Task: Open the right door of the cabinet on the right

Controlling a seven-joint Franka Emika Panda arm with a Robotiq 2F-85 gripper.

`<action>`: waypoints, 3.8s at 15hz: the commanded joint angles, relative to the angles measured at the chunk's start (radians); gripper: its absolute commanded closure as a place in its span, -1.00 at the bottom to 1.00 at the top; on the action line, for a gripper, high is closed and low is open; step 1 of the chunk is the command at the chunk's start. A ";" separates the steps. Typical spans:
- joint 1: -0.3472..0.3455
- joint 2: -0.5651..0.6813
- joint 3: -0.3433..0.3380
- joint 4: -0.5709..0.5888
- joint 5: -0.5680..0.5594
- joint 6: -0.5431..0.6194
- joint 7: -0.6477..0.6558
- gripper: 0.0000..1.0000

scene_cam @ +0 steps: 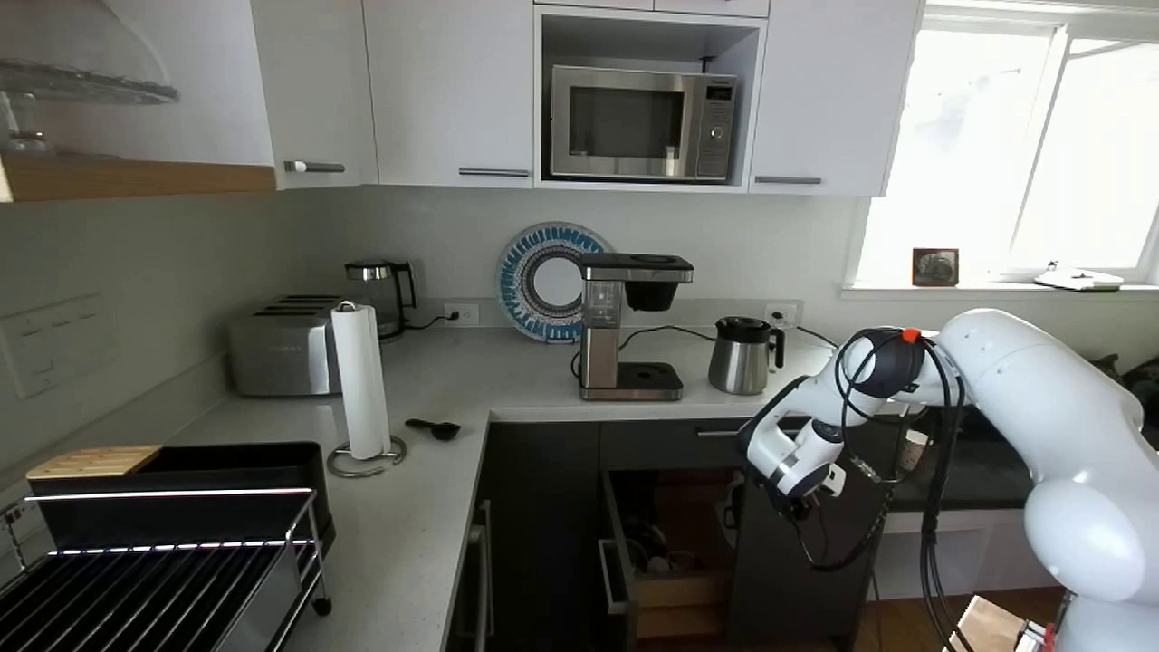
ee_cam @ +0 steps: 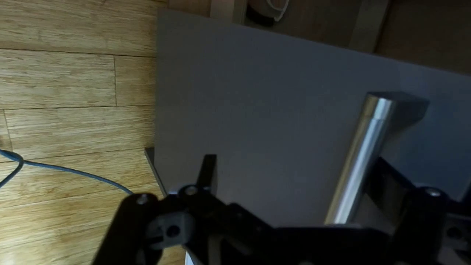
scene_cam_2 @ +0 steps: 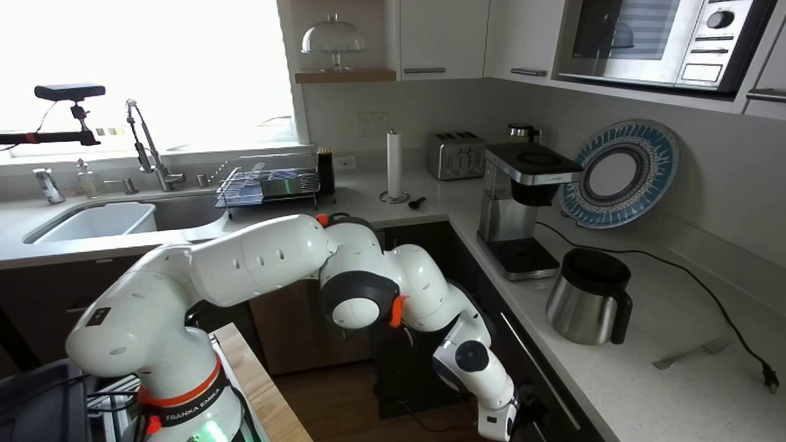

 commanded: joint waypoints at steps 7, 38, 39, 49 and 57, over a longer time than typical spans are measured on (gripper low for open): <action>0.009 -0.039 -0.164 -0.039 -0.102 -0.378 -0.117 -1.00; -0.094 -0.165 -0.294 -0.281 -0.185 -0.548 -0.428 -1.00; -0.086 -0.240 -0.215 -0.279 -0.165 -0.592 -0.450 -1.00; -0.074 -0.258 -0.231 -0.324 -0.172 -0.566 -0.461 -1.00; -0.040 -0.254 -0.314 -0.360 -0.211 -0.564 -0.410 -1.00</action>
